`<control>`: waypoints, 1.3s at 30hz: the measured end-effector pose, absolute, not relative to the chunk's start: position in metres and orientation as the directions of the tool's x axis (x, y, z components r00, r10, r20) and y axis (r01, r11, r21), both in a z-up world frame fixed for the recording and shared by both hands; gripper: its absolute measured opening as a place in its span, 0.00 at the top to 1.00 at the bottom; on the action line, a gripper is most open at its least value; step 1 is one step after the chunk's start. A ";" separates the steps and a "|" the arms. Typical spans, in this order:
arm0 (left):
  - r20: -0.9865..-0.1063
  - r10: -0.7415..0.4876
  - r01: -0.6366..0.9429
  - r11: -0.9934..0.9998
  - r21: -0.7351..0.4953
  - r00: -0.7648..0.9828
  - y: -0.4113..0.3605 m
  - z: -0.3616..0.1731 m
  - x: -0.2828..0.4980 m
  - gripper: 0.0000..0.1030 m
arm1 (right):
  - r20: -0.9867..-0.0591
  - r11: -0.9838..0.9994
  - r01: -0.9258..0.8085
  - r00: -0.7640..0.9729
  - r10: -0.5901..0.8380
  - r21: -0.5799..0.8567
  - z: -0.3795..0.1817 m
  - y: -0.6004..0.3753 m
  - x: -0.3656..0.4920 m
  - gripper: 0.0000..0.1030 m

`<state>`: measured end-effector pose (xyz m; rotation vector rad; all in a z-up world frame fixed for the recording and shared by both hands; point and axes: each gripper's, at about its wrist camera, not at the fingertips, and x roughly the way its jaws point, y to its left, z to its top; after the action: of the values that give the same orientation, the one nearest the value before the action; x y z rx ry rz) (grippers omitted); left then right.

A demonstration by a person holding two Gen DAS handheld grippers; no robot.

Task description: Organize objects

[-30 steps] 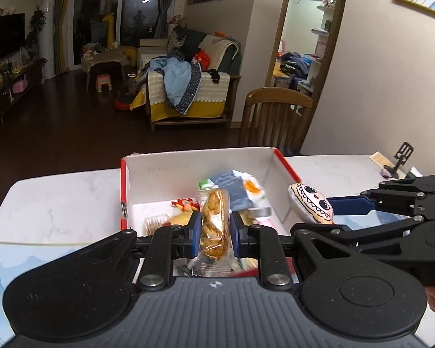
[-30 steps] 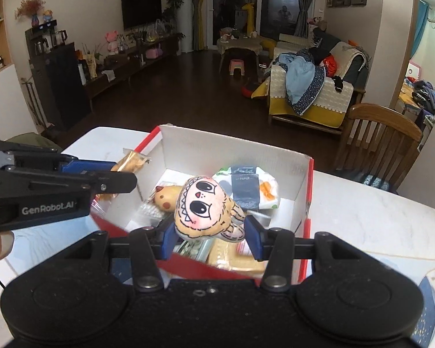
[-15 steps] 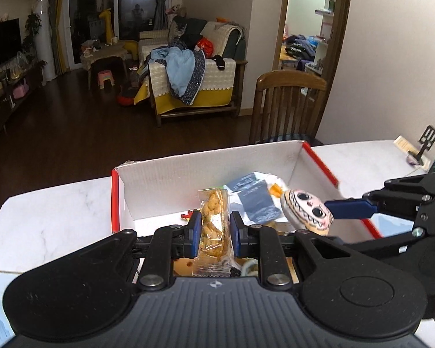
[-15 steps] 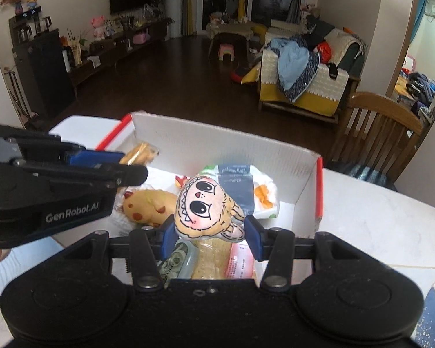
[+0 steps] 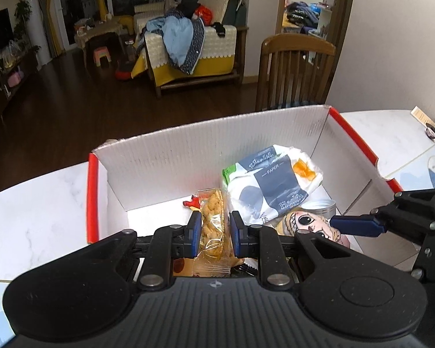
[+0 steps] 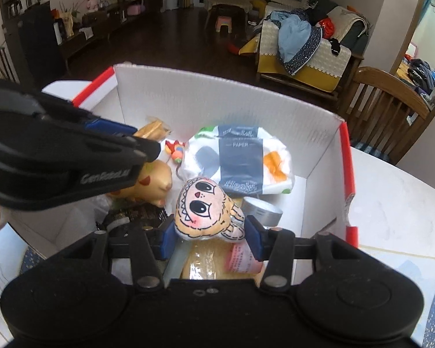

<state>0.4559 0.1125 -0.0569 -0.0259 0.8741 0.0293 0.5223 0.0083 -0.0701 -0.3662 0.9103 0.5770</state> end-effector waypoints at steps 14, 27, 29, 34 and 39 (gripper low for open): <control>-0.795 -0.010 -0.023 0.999 -0.031 0.606 0.116 -0.069 0.459 0.81 | -0.826 0.796 -0.604 0.467 0.316 -0.037 -0.077 0.009 0.522 0.44; -0.769 -0.031 -0.045 0.996 -0.078 0.639 0.121 -0.053 0.434 0.79 | -0.784 0.803 -0.596 0.494 0.375 0.009 -0.046 -0.014 0.507 0.40; -0.759 -0.035 -0.050 0.995 -0.089 0.650 0.122 -0.048 0.427 0.79 | -0.774 0.805 -0.593 0.502 0.386 0.017 -0.038 -0.020 0.504 0.40; -0.728 -0.039 -0.048 0.994 -0.098 0.685 0.121 -0.031 0.407 0.79 | -0.743 0.806 -0.590 0.521 0.419 0.041 -0.019 -0.033 0.496 0.39; -0.695 -0.036 -0.038 0.995 -0.092 0.718 0.115 -0.013 0.385 0.79 | -0.706 0.803 -0.594 0.545 0.452 0.056 -0.002 -0.045 0.485 0.39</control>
<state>0.3854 0.1153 -0.0132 -0.1021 0.7700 0.0010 0.4853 -0.0450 -0.0019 -0.1989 0.7755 0.6249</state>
